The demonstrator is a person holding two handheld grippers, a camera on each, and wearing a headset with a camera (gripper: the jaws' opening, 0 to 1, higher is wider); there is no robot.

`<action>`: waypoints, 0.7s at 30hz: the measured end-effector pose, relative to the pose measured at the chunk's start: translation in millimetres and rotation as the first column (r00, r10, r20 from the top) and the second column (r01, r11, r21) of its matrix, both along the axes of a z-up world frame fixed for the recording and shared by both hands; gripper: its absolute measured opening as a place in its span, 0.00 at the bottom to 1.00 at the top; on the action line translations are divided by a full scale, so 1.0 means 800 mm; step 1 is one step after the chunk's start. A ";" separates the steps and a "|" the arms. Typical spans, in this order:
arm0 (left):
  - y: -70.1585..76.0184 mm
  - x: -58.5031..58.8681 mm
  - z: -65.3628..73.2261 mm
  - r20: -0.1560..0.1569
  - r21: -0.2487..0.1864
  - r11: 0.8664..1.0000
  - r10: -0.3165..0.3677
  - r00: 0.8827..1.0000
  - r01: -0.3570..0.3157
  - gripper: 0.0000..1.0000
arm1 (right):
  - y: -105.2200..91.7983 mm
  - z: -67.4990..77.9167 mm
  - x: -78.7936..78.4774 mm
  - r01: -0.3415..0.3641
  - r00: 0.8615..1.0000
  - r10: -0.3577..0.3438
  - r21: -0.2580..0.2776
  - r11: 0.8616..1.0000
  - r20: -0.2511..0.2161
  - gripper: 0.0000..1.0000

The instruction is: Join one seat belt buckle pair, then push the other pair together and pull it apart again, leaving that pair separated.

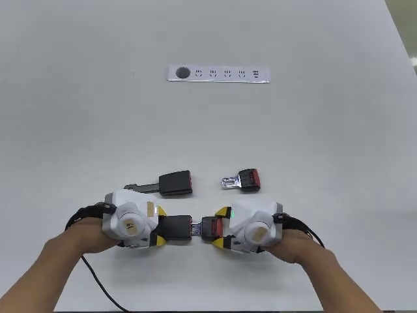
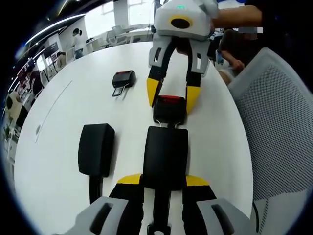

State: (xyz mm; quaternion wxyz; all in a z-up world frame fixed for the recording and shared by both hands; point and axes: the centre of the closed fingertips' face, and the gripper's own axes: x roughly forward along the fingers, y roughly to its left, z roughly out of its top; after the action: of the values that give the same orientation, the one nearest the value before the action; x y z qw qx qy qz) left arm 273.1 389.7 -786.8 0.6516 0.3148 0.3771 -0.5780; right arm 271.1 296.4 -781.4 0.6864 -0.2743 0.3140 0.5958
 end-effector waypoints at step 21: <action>-0.006 -0.003 0.006 0.007 -0.006 1.000 -0.019 1.000 0.019 0.28 | 0.015 -0.003 0.000 0.038 0.999 -0.038 0.000 0.999 -0.019 0.26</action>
State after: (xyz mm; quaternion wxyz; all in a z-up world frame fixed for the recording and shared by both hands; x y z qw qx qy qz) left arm 270.9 385.1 -782.1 0.6484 0.3183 0.3701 -0.5842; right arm 271.3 308.6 -783.8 0.6946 -0.2624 0.3258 0.5853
